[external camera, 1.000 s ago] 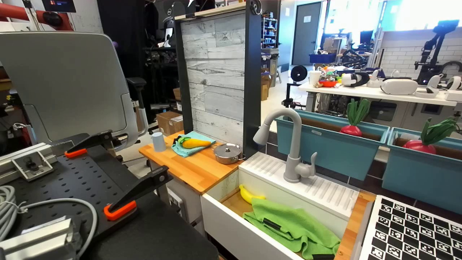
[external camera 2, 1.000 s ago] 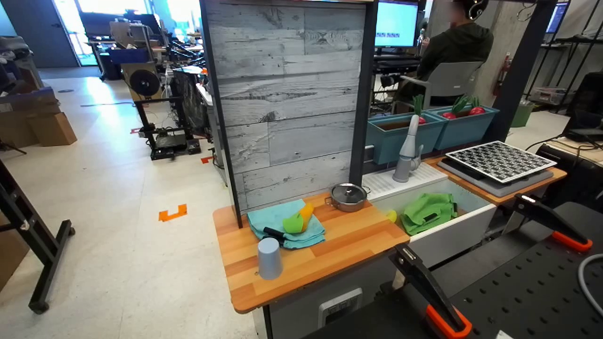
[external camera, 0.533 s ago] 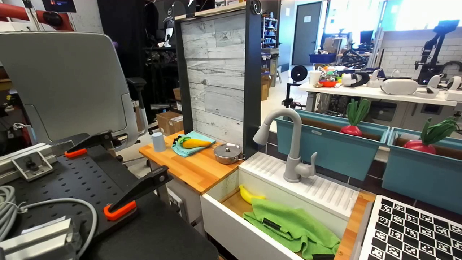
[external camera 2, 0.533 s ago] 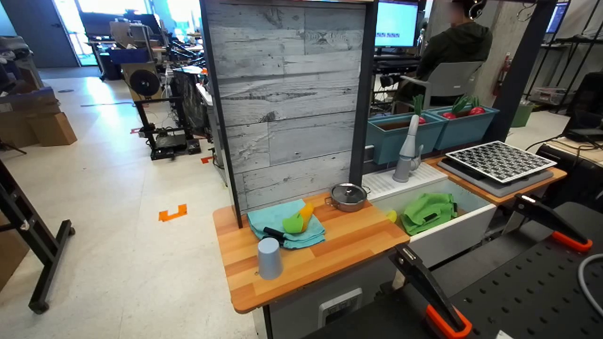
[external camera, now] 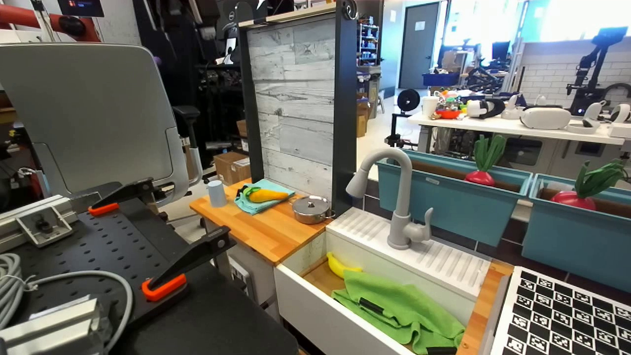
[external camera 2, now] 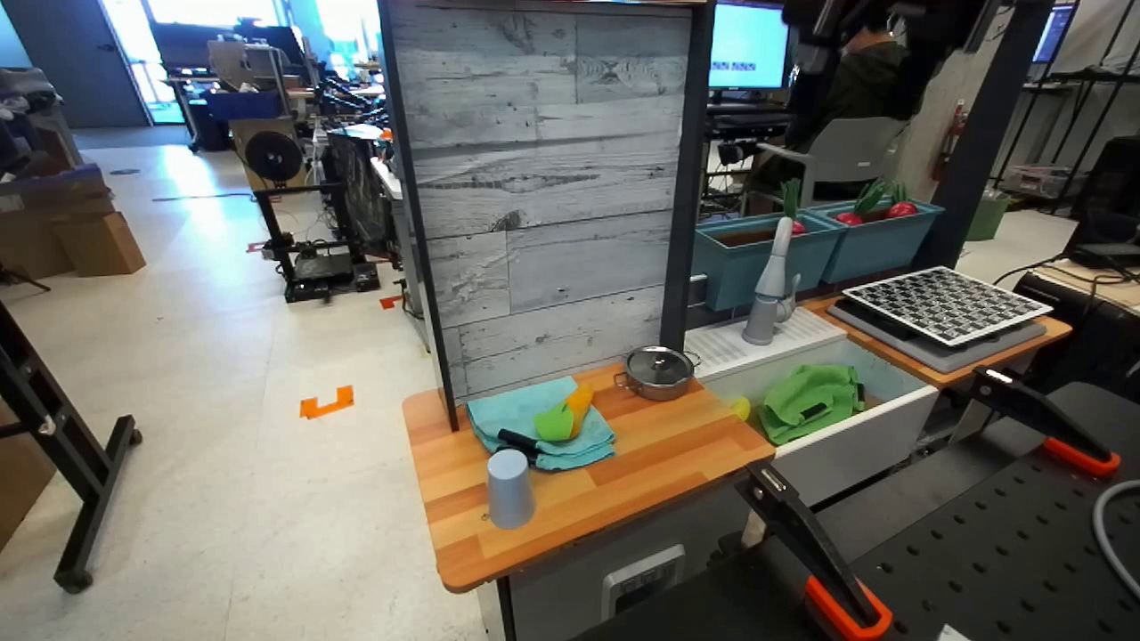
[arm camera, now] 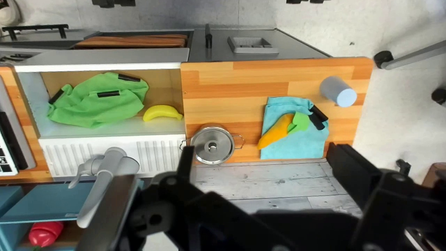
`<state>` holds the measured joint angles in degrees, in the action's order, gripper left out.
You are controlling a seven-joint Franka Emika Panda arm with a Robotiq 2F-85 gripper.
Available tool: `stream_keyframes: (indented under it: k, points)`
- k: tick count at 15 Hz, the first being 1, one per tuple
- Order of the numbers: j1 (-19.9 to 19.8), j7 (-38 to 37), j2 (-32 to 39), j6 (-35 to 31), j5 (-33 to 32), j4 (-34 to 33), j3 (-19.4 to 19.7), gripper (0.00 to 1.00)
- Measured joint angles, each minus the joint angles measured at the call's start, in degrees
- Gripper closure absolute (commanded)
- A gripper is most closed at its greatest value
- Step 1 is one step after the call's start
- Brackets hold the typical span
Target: Remove the lead from the pot and put it on the table, pick up a toy and put it in the pot
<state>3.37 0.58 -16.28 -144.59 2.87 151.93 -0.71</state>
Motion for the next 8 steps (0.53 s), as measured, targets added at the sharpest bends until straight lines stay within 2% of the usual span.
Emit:
stream_keyframes:
  k: [4,8]
  points:
    - [0.0,0.2,14.1,-7.5,3.9,-5.1,0.4,0.00]
    - [-0.3,0.5,26.2,-10.0,8.7,-12.0,0.2,0.00]
